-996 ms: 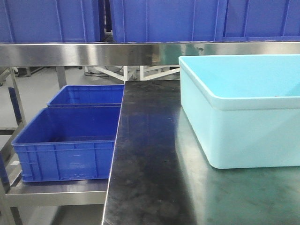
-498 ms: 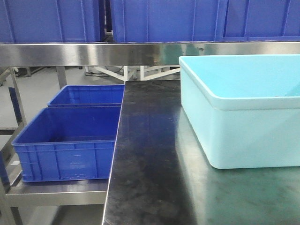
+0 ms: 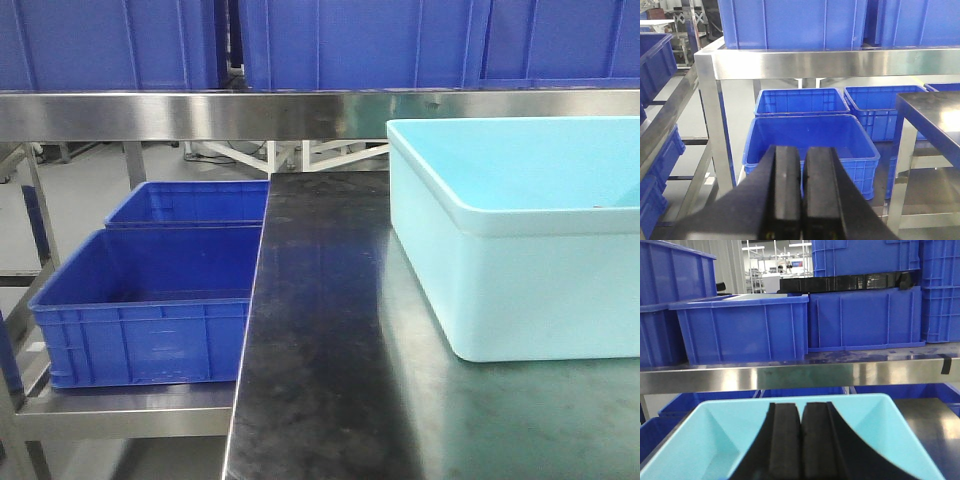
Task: Pick red cube and place on left shelf
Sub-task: 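Move the right gripper over the light-blue bin toward the red cube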
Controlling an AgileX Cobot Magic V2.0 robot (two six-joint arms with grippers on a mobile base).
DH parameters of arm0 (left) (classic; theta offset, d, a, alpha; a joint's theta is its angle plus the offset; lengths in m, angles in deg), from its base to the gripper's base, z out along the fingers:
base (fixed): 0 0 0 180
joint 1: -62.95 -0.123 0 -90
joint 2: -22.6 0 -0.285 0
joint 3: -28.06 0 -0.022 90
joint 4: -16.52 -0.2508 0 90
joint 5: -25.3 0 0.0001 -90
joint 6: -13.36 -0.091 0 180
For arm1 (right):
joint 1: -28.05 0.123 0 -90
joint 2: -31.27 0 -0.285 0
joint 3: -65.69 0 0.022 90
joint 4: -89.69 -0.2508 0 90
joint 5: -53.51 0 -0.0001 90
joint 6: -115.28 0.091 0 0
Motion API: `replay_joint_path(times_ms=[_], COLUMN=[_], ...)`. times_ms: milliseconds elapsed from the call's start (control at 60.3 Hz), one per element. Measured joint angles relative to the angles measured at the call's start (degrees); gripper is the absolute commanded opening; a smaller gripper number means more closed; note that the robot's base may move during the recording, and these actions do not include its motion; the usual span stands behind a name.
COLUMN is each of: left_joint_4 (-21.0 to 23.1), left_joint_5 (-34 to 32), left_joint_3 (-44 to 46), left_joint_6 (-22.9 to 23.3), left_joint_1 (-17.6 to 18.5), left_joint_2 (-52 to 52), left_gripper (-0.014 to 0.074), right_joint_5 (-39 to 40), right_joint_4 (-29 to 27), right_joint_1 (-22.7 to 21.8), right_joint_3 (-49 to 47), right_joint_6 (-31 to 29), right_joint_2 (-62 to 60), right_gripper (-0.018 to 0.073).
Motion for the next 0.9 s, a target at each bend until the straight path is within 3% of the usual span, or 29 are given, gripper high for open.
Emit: replay_joint_path(times_ms=[415,680,763,896], left_joint_4=[0.00,0.00,0.00,0.00], left_joint_5=[0.00,0.00,0.00,0.00], left_joint_3=[0.00,0.00,0.00,0.00], left_joint_6=[0.00,0.00,0.00,0.00], left_joint_1=[0.00,0.00,0.00,0.00], left_joint_2=[0.00,0.00,0.00,0.00], left_gripper=[0.0102,0.0102,0.0102,0.0102], right_joint_5=[-1.51,-21.67,-28.25,-35.81], right_joint_4=[0.00,0.33,0.47,0.47], right_joint_1=[0.00,0.00,0.00,0.00], right_joint_3=[-28.87,-41.90,-44.80,-47.77], right_joint_6=[0.00,-0.32,-2.77,-5.61], right_joint_2=[39.91,52.42,55.09,58.00], right_gripper=[0.0055,0.0069,0.0161,0.0446])
